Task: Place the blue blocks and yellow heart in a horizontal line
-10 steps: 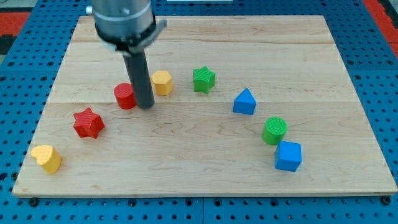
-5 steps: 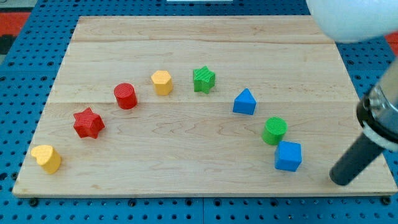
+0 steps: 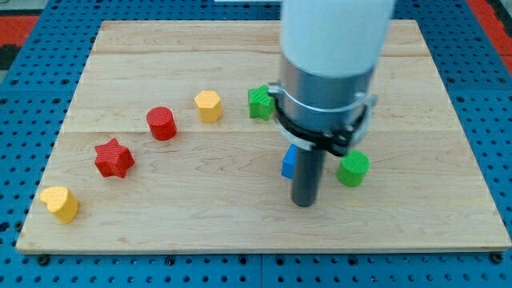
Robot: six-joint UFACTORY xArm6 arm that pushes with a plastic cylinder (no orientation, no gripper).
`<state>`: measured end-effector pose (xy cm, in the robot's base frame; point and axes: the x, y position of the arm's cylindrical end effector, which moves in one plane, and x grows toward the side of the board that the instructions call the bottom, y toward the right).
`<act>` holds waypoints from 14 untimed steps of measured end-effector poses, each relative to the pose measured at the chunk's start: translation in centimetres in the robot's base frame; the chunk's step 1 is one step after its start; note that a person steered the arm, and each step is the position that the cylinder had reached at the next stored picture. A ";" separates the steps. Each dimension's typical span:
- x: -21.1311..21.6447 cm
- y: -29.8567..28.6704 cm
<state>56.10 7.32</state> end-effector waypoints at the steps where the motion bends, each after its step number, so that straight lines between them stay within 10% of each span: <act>1: -2.8 2.6; 9: -5.3 -14.6; 12: -8.1 -9.7; 14: 0.2 -14.2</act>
<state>56.34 -6.85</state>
